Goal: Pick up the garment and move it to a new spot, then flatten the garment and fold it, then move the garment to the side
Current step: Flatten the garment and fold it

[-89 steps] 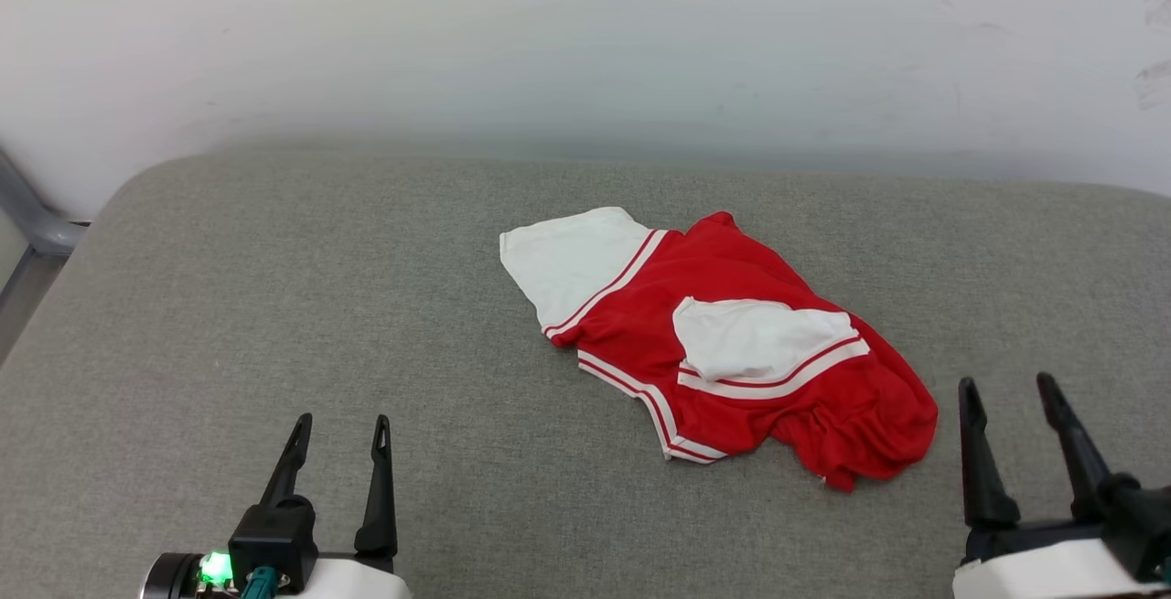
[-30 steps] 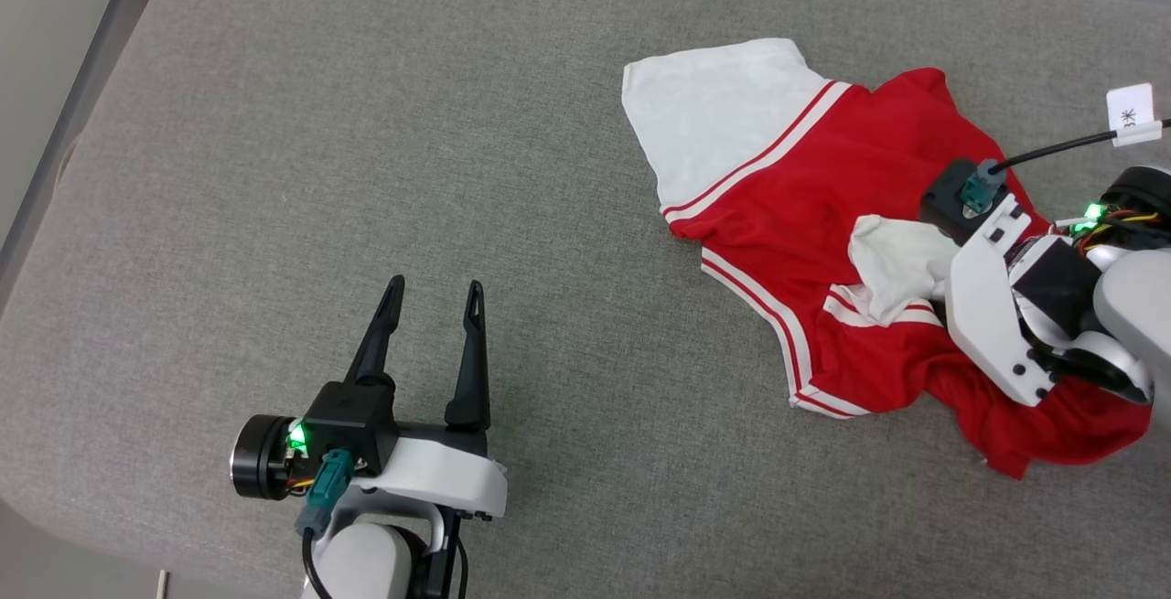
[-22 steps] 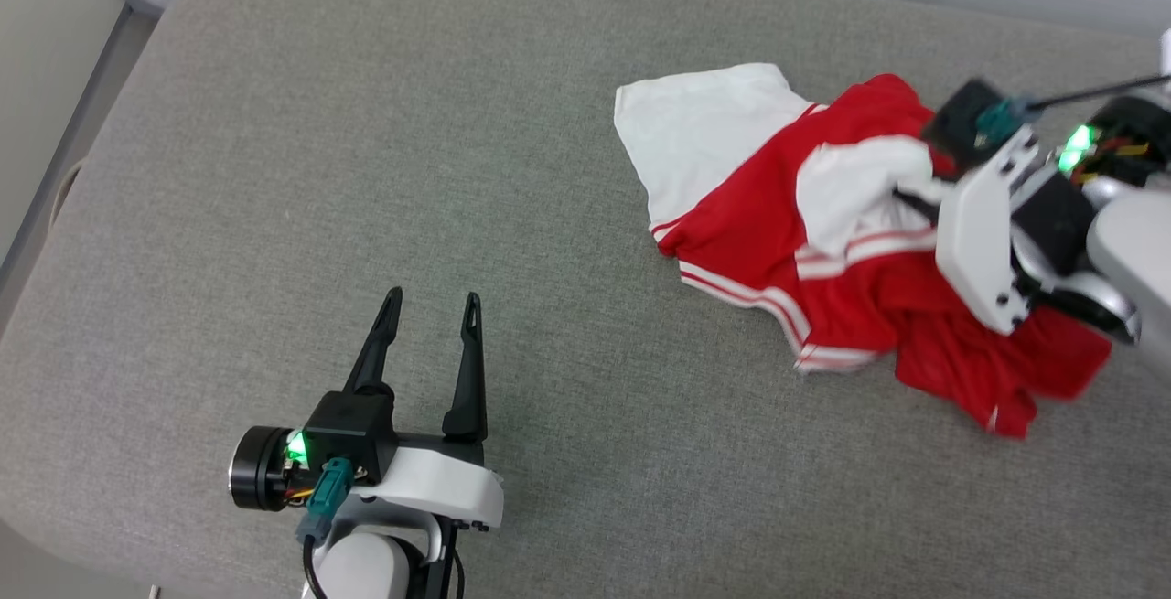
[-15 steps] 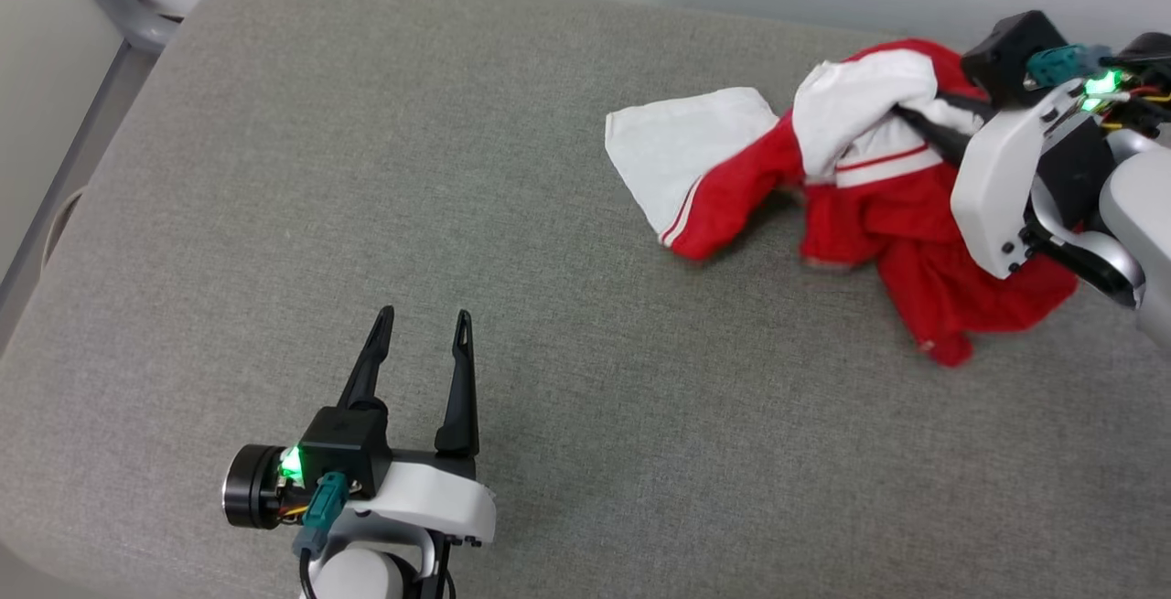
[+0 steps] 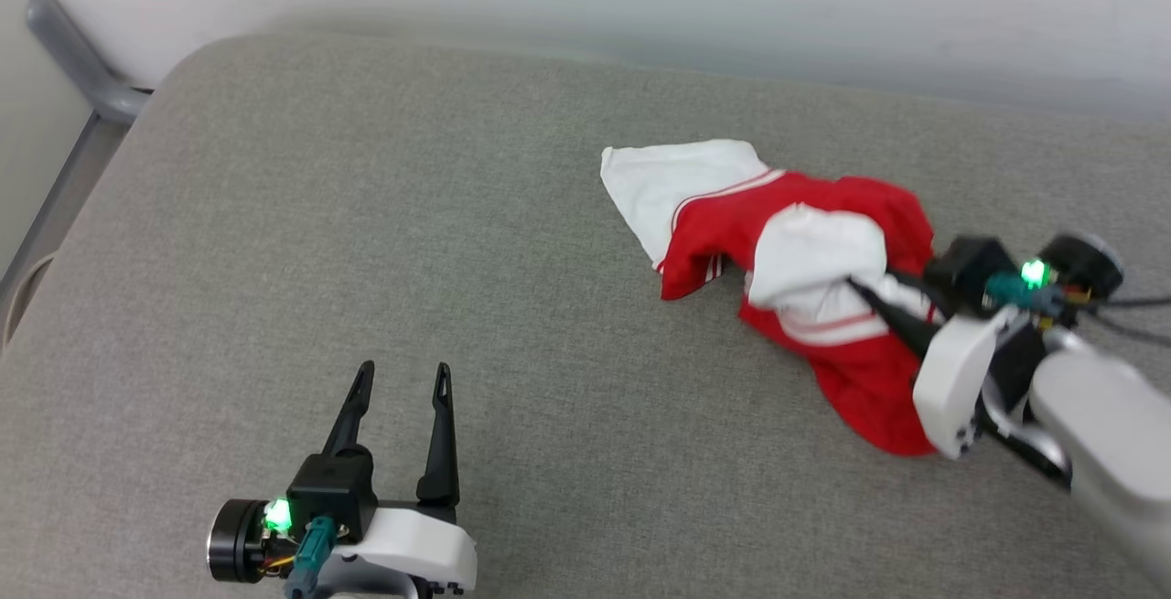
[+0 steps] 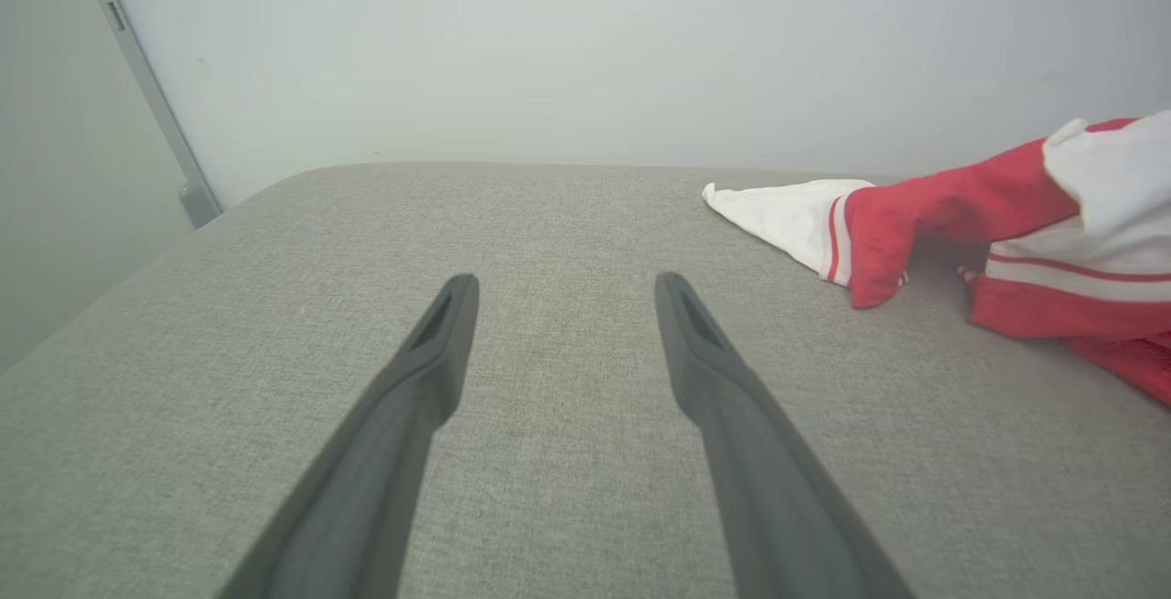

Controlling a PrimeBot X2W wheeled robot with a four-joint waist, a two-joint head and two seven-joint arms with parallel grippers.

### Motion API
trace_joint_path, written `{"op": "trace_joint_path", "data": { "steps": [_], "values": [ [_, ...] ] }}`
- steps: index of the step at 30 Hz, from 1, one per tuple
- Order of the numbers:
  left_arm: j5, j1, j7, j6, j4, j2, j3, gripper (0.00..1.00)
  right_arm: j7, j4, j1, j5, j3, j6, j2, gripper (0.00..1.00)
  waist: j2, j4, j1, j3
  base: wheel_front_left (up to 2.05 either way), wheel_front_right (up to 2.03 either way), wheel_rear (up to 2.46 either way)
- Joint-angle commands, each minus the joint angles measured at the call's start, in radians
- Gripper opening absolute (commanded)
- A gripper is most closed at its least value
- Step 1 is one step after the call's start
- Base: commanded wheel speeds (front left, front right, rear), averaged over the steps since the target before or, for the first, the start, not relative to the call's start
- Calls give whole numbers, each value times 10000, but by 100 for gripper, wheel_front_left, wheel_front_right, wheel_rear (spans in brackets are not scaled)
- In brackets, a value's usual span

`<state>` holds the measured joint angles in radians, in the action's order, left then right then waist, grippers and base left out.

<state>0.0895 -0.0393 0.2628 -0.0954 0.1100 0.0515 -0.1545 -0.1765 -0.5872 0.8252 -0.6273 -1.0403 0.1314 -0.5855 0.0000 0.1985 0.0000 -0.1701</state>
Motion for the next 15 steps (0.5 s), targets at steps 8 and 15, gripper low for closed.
{"op": "trace_joint_path", "data": {
  "steps": [8, 15],
  "values": [
    [-245, 423, 29, 136, 81, -19, 169, 100, -119, 1088, -3132, 660, 1102, -14, 187, 0, 0, -548, 0, 558, 0, 0, 0],
    [-285, 548, 30, 210, 129, -19, 174, 100, 435, 1901, -5470, 1333, 2120, -14, 336, 0, 0, -713, 0, 739, 0, 0, 0]
  ]
}}
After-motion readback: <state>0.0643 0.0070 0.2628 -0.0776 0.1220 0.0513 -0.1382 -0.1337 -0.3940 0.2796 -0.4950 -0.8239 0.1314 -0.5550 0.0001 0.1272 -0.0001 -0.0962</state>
